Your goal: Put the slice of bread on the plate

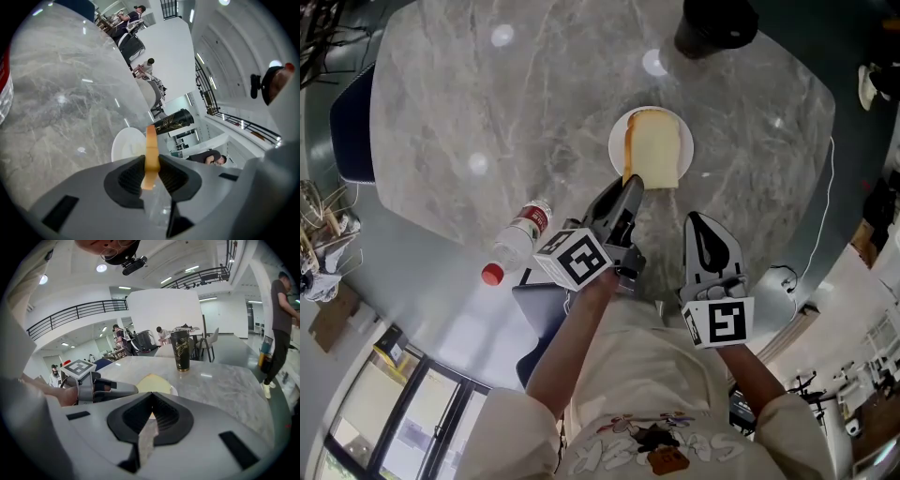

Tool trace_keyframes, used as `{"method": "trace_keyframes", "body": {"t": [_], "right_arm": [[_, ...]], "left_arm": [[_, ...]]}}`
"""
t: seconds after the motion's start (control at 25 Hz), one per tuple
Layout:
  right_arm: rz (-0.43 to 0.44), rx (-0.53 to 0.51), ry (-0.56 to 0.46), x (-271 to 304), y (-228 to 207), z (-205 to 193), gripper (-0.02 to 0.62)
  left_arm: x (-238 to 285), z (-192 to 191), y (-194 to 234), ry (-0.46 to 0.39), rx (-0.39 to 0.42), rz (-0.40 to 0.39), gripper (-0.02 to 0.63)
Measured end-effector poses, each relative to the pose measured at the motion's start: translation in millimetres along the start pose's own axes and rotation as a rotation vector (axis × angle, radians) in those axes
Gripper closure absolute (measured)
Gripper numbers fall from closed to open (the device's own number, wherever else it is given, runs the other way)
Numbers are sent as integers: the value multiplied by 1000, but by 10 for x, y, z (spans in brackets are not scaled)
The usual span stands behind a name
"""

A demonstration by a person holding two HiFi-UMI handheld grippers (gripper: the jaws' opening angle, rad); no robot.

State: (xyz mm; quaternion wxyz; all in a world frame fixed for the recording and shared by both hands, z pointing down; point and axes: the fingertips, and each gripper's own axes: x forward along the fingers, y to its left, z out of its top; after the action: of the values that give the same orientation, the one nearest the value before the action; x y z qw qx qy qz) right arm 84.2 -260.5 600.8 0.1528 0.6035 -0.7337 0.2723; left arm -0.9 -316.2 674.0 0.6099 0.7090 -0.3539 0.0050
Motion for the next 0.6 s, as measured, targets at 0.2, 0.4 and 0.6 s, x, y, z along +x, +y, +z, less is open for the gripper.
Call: {"method": "trace_keyframes", "body": {"t": [0.2, 0.4, 0.6], "right_arm": [[-3, 7, 4, -44, -9, -28, 591], [-8, 20, 0, -90, -30, -40, 591], [-13, 30, 1, -130, -38, -39, 591]], "left_arm": [[6, 10, 36, 25, 153, 104, 509], [12, 39, 36, 58, 427, 232, 508], [8, 58, 20, 69, 628, 340, 499]]}}
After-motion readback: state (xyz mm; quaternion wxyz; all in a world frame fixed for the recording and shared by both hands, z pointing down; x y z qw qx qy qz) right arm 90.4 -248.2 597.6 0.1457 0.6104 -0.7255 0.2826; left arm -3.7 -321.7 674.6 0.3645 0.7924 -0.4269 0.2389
